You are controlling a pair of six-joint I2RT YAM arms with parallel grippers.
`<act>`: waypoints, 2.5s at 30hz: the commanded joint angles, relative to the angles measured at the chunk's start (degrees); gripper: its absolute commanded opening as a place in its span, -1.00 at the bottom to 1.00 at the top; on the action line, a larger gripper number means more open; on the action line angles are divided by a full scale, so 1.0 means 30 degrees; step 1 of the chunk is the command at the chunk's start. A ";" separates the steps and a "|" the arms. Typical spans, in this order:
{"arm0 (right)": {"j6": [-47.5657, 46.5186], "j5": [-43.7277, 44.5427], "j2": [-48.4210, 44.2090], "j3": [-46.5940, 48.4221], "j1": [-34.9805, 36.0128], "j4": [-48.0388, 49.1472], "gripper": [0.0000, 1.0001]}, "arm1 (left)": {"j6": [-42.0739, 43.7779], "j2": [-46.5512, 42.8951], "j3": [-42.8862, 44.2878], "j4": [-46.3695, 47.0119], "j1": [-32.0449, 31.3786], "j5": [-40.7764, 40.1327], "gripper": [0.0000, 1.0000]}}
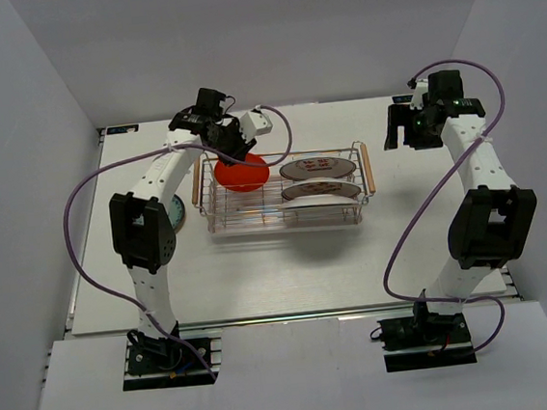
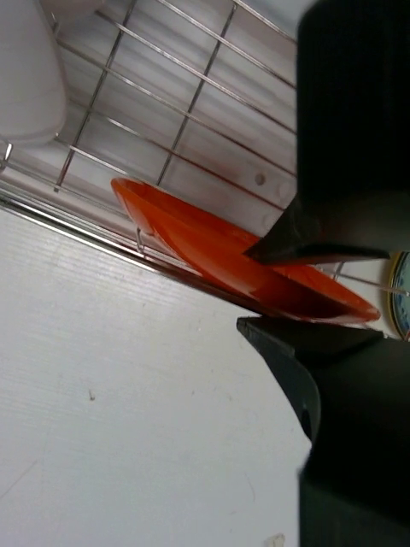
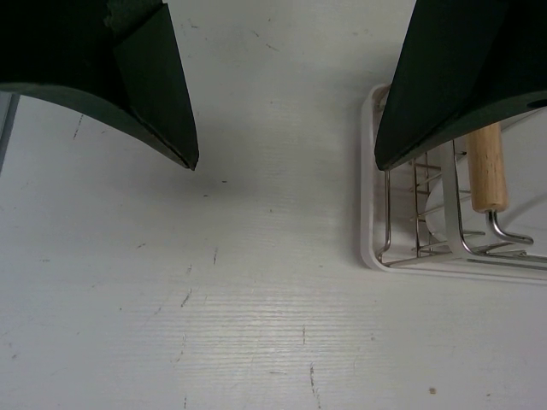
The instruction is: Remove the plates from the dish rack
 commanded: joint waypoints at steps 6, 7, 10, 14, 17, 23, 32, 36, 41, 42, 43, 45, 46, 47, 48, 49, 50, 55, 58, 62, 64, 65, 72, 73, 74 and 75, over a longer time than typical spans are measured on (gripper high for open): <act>0.0125 -0.0107 -0.0849 0.0846 -0.0048 -0.0065 0.79 | 0.0064 -0.2176 -0.0920 0.0636 -0.0312 -0.0784 -0.47; 0.0125 -0.0136 -0.0850 0.0875 -0.0077 -0.0066 0.78 | 0.0093 -0.2293 -0.0950 0.0665 -0.0312 -0.0901 -0.53; 0.0125 -0.0195 -0.0908 0.0933 -0.0048 -0.0211 0.79 | 0.0094 -0.2791 -0.1038 0.0783 -0.0312 -0.1135 -0.59; 0.0066 -0.0341 -0.1025 0.0992 -0.0048 -0.0212 0.78 | 0.0094 -0.3552 -0.1155 0.0987 -0.0312 -0.1341 -0.70; -0.0050 -0.0400 -0.1201 0.0992 -0.0048 -0.0241 0.78 | 0.0152 -0.4546 -0.1359 0.1424 -0.0312 -0.1254 -0.77; -0.0138 -0.0634 -0.1669 0.0963 -0.0077 -0.0212 0.78 | -0.1281 -0.6100 -0.1975 0.2977 -0.0312 -0.0962 -1.00; -0.0197 -0.1278 -0.2782 0.0641 -0.0077 0.0169 0.79 | -1.0060 -0.8678 -0.3410 0.8687 0.0069 -0.5196 -1.00; -0.0051 -0.1835 -0.3134 0.0494 -0.0077 0.0432 0.79 | -1.7486 -0.9090 -0.3617 0.9077 0.0506 -1.3707 -1.00; 0.0154 -0.2480 -0.3339 0.0377 -0.0106 0.0608 0.78 | -2.3716 -1.0025 -0.4784 0.7286 0.2377 -1.6868 -1.00; 0.0212 -0.2538 -0.3369 0.0348 -0.0106 0.0666 0.79 | -2.5117 -1.0638 -0.5600 0.7083 0.3137 -1.7130 -1.00; 0.0271 -0.2568 -0.3340 0.0347 -0.0077 0.0696 0.78 | -2.5798 -1.0905 -0.5928 0.6820 0.3145 -1.7365 -1.00; 0.0417 -0.2685 -0.3369 0.0289 -0.0077 0.0754 0.79 | -2.7785 -1.1868 -0.6688 0.6148 0.4342 -1.7775 -1.00; 0.0447 -0.2744 -0.3340 0.0231 -0.0077 0.0842 0.78 | -2.8203 -1.2222 -0.7737 0.6028 0.4752 -1.7690 -1.00; 0.0476 -0.2802 -0.3369 0.0172 -0.0077 0.0872 0.79 | -2.8642 -1.2516 -0.8327 0.5853 0.5626 -1.7631 -1.00; 0.0476 -0.2861 -0.3311 0.0172 -0.0106 0.0872 0.79 | -2.9343 -1.3157 -0.8913 0.5851 0.6012 -1.7486 -1.00; 0.0447 -0.2861 -0.3282 0.0143 -0.0106 0.0872 0.78 | -2.9495 -1.3395 -1.0050 0.5880 0.6422 -1.7049 -1.00; 0.0447 -0.2832 -0.3252 0.0142 -0.0077 0.0872 0.78 | -2.9931 -1.3572 -1.0555 0.5445 0.7180 -1.6494 -1.00; 0.0447 -0.2745 -0.3223 0.0230 -0.0106 0.0784 0.78 | -3.1751 -1.4626 -1.4421 0.5965 0.8944 -1.4879 -1.00; 0.0447 -0.2481 -0.3427 0.0055 -0.0077 0.0872 0.78 | -3.2220 -1.4980 -1.5860 0.6407 0.9561 -1.4087 -1.00; 0.0447 -0.2539 -0.3282 0.0025 -0.0077 0.0931 0.78 | -3.3128 -1.5039 -1.7559 0.7020 1.0320 -1.3238 -1.00; 0.0476 -0.2481 -0.3252 0.0026 -0.0106 0.0901 0.79 | -3.3363 -1.4893 -1.8350 0.7139 1.0526 -1.2856 -1.00; 0.0447 -0.2451 -0.3252 0.0054 -0.0077 0.0901 0.79 | -3.3479 -1.4863 -1.8527 0.7111 1.0702 -1.2826 -1.00; 0.1003 -0.2509 -0.3252 -0.0062 -0.0077 0.0960 0.79 | -3.3334 -1.4804 -1.9406 0.7257 1.0879 -1.2826 -0.62; 0.1033 -0.2568 -0.3252 -0.0034 -0.0077 0.0960 0.79 | -3.3305 -1.4833 -1.9813 0.7431 1.0879 -1.2739 -0.60; 0.1004 -0.2597 -0.3223 -0.0062 -0.0077 0.0931 0.79 | -3.3276 -1.4891 -1.9992 0.7520 1.1053 -1.2680 -0.57; 0.1033 -0.2598 -0.3252 -0.0034 -0.0077 0.0930 0.78 | -3.3276 -1.4863 -2.0196 0.7579 1.1055 -1.2650 -0.56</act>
